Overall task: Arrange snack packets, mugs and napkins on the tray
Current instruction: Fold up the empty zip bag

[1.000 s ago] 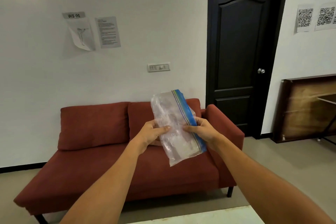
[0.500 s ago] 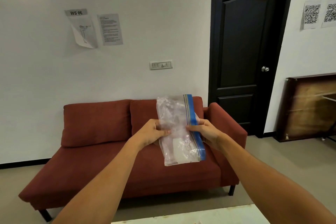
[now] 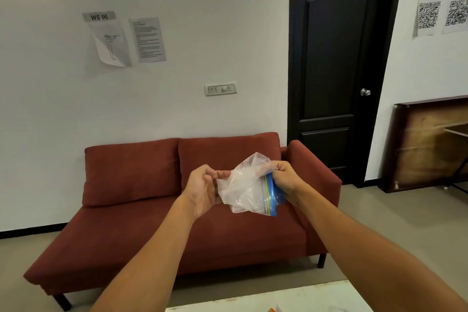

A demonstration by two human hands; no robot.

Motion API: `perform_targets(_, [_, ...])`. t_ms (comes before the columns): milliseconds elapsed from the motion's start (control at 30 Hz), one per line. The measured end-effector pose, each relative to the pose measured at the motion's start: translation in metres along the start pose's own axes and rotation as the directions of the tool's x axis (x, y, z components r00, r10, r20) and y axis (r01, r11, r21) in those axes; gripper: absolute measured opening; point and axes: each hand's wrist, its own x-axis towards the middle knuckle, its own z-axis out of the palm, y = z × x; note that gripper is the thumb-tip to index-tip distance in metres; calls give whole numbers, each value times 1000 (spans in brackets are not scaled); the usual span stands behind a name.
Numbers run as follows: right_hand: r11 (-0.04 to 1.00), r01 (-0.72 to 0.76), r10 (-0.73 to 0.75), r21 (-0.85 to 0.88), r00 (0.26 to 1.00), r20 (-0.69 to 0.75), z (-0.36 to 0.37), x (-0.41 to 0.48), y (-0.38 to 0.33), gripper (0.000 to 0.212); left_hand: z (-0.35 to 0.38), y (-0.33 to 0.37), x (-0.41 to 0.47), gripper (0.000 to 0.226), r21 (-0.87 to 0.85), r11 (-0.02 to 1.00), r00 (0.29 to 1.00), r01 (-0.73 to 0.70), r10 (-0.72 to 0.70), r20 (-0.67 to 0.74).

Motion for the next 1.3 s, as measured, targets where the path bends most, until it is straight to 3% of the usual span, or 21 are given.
perform_targets(167, [998, 61, -61, 8, 998, -7, 6, -3, -3, 22, 12, -5, 1, 66, 219, 967, 990, 127, -139, 38])
perform_targets(300, [997, 73, -72, 25, 997, -39, 4, -6, -4, 27, 12, -12, 2, 52, 235, 972, 1000, 4, 2, -29])
perform_targets(367, [982, -56, 51, 178, 998, 33, -3, -9, -4, 29, 15, -11, 4, 43, 223, 970, 990, -100, 120, -75])
perform_targets(433, [919, -284, 237, 274, 952, 193, -12, -13, -3, 51, 17, -9, 5, 36, 291, 938, 967, -190, 230, -109])
perform_targets(533, [890, -444, 390, 106, 860, 329, -12, -17, -3, 91, 23, -7, 7, 38, 433, 863, 943, -261, 324, -77])
perform_targets(633, [894, -440, 447, -84, 864, 231, -7, -20, -4, 93, 32, -11, 7, 41, 530, 798, 932, -287, 361, -38])
perform_targets(733, [881, -462, 470, -99, 878, 90, -15, -23, -1, 97, 32, -18, 7, 37, 496, 822, 933, -280, 356, -63])
perform_targets(900, [829, -554, 553, 74, 832, 34, -24, -40, 3, 97, 51, -35, 18, 38, 497, 809, 934, -314, 356, 11])
perform_targets(1000, [841, -510, 529, 179, 844, -81, -49, -62, 13, 84, 78, -54, 35, 37, 449, 849, 954, -279, 297, 30])
perform_targets(1133, [858, -475, 510, 196, 834, -212, -103, -109, 21, 48, 121, -90, 59, 21, 316, 935, 987, -160, 151, 55])
perform_targets(1300, [878, -400, 473, 261, 808, -353, -170, -172, 33, 48, 210, -143, 76, 22, 233, 969, 982, -85, 42, 185])
